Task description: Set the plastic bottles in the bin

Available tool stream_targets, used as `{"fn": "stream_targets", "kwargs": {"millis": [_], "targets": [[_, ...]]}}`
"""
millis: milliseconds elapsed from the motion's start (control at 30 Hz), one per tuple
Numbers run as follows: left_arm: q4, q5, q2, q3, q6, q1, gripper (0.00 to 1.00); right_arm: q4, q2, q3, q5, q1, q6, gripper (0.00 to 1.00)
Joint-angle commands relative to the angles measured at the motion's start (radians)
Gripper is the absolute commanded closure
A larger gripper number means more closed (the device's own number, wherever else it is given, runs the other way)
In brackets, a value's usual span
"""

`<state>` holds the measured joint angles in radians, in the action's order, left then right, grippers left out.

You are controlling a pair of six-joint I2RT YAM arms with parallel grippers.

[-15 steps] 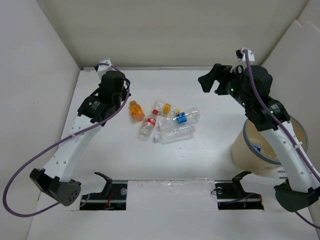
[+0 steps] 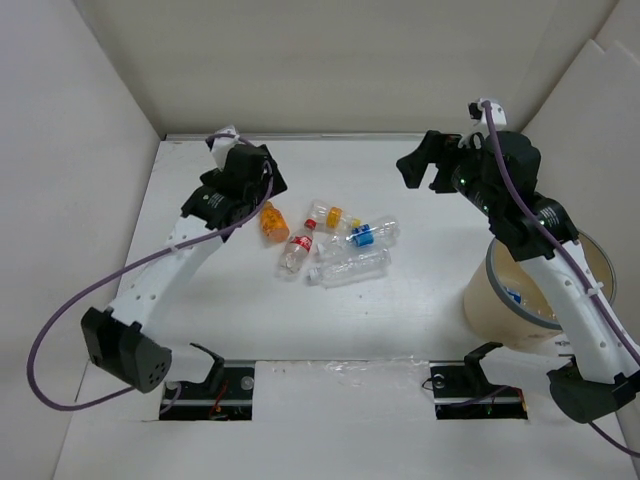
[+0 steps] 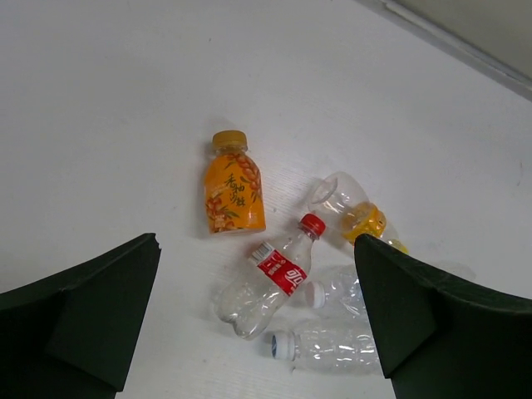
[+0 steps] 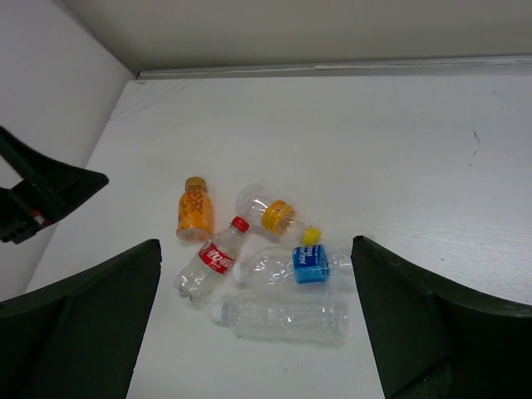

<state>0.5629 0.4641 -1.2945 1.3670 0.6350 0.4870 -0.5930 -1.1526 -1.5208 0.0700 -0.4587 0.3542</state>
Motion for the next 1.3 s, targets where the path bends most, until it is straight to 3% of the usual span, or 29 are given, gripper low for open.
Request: {"fn": "stream_targets", "kwargs": {"millis": [0,300,533,833,933,967,1100,1200,1233,1267], "targets": [[-0.067,-0.048,-0.097,-0.037,0.046,-0.045,0.00,0.016,-0.001,-0.027,-0.013,0.005,-0.012,0.00],[-0.239,-0.208,-0.351,-0.063,0.046,-0.172,0.00,0.036,-0.012,0.002,-0.072,-0.005,-0.031,0.00],[-0.199,-0.254,-0.572,0.060,0.080,-0.182,0.00,0.036,-0.022,0.013,-0.085,-0.023,-0.031,0.00],[-0.173,-0.245,-0.680,0.087,0.140,-0.191,0.01,0.045,-0.013,0.033,-0.085,-0.032,-0.040,0.00],[-0.173,-0.245,-0.701,0.087,0.149,-0.191,0.11,0.045,-0.013,0.033,-0.085,-0.032,-0.040,0.00],[-0.161,-0.245,-0.701,0.087,0.149,-0.191,0.30,0.045,-0.013,0.033,-0.096,-0.032,-0.040,0.00],[-0.161,-0.255,-0.715,0.064,0.158,-0.191,0.69,0.045,-0.013,0.042,-0.105,-0.041,-0.040,0.00],[-0.170,-0.230,-0.706,0.055,0.169,-0.191,0.83,0.054,-0.013,0.042,-0.116,-0.041,-0.040,0.00],[-0.170,-0.229,-0.694,0.055,0.169,-0.191,0.99,0.055,-0.013,0.042,-0.116,-0.041,-0.040,0.00],[-0.170,-0.219,-0.683,0.066,0.169,-0.200,1.00,0.065,-0.013,0.042,-0.142,-0.041,-0.040,0.00]]}}
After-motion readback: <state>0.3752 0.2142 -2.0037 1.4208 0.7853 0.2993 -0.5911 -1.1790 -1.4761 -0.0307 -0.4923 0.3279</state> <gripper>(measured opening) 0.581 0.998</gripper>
